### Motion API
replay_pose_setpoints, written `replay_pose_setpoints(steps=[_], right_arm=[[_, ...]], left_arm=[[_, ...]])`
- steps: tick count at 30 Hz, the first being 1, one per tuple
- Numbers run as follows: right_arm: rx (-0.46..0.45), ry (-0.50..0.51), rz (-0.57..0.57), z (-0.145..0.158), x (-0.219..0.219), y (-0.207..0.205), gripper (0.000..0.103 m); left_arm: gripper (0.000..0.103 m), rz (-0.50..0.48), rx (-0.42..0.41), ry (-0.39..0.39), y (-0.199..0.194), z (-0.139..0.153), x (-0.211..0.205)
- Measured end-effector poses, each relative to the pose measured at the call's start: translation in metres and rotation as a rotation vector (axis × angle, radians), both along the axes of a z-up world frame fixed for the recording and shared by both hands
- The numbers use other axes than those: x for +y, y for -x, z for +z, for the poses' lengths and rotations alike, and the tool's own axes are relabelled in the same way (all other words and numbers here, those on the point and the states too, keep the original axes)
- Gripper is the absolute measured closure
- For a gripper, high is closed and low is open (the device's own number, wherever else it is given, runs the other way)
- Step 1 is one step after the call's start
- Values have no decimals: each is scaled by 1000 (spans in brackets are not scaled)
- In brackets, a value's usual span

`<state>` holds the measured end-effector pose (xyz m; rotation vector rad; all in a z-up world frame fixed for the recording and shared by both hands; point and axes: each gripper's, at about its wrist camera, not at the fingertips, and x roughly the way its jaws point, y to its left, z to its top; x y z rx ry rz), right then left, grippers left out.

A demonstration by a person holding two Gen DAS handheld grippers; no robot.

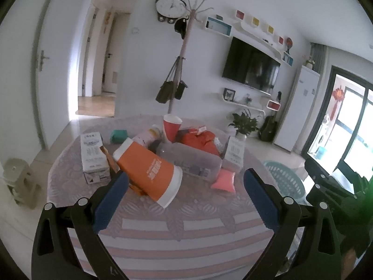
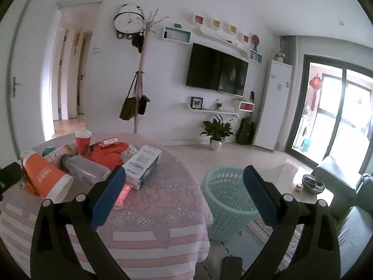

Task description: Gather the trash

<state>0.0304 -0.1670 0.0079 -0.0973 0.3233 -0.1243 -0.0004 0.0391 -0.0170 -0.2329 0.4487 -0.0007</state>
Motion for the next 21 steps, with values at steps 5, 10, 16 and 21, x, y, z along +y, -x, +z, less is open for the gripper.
replay_pose_setpoints(steps=[5,10,16,21], right_arm=[[10,5,1,-2,1,-4,8],[28,-9,11,-3,1,-13,8],[30,-13,42,-1,6,-25,8],[87,-34,106,-10,14,-46,23]], left_arm=[[7,0,9,7,-2,-3,0],[7,22,-1,-43,-1,-1,7],[7,77,11,-34,2,2,52],[10,118,52,18,-6,-2,92]])
